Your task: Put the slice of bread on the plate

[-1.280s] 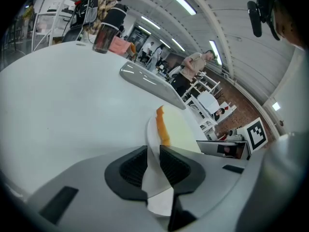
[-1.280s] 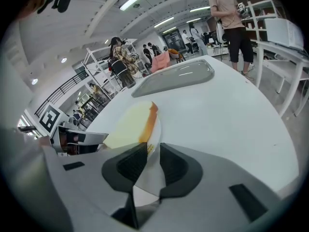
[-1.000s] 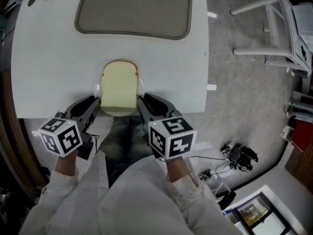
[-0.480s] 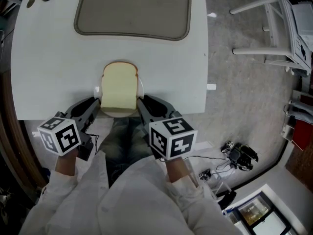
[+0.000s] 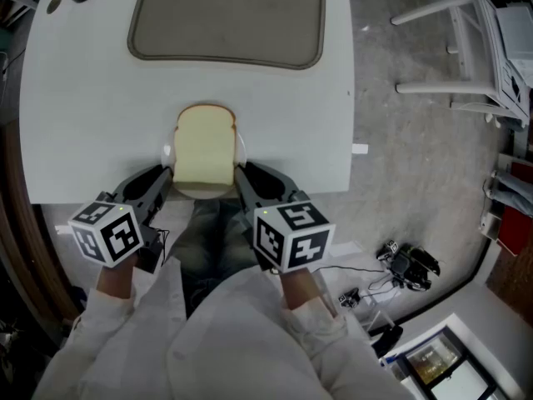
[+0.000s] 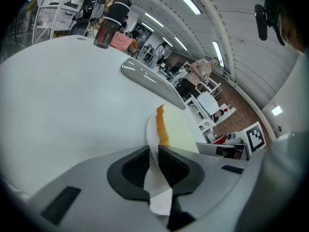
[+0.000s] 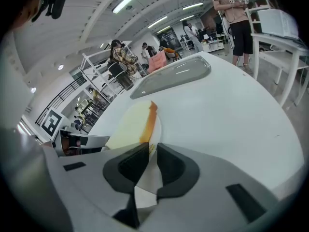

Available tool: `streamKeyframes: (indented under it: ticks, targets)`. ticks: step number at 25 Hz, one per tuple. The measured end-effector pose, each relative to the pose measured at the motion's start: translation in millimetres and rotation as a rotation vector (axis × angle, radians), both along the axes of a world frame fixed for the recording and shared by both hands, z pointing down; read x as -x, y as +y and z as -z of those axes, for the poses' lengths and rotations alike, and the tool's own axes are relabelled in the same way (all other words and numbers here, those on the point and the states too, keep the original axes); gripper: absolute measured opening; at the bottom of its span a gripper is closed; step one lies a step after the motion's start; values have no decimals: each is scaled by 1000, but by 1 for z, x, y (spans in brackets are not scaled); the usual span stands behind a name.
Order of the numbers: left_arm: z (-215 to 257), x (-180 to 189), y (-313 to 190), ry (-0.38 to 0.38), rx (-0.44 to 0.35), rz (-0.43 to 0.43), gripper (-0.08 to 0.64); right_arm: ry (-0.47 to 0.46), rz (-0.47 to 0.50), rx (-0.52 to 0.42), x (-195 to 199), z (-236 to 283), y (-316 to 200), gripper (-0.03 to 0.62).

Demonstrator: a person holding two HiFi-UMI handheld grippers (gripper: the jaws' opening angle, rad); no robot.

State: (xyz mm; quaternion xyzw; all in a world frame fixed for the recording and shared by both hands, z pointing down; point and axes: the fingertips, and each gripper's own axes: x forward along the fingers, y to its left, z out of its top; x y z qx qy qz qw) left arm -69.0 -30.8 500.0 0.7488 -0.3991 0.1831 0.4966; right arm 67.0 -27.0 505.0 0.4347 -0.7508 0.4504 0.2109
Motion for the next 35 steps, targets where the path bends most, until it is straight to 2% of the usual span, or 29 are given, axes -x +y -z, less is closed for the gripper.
streamKeyframes:
  ticks: [13, 22, 35]
  targets:
    - [1, 1, -1, -25, -29, -6, 60, 19, -10, -19, 0, 3, 1, 58]
    - [4, -3, 6, -45, -15, -4, 58, 19, -3, -5, -5, 5, 5, 54]
    - [39, -12, -6, -59, -66, 6, 57, -14, 1, -42, -14, 36, -7, 55]
